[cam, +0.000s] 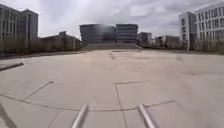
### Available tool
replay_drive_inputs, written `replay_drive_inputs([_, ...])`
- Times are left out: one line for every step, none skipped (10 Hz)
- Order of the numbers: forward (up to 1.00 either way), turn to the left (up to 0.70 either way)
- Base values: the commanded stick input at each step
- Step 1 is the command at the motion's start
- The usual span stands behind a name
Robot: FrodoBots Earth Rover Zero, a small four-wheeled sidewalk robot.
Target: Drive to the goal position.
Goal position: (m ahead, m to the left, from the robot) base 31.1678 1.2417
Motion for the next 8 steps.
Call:
replay_drive_inputs([0.7, 0.0])
replay_drive_inputs([0.7, 0.0])
replay_drive_inputs([0.7, 0.0])
replay_drive_inputs([0.7, 0.0])
replay_drive_inputs([0.7, 0.0])
replay_drive_inputs([0.7, 0.0])
replay_drive_inputs([0.7, 0.0])
replay_drive_inputs([0.7, 0.0])
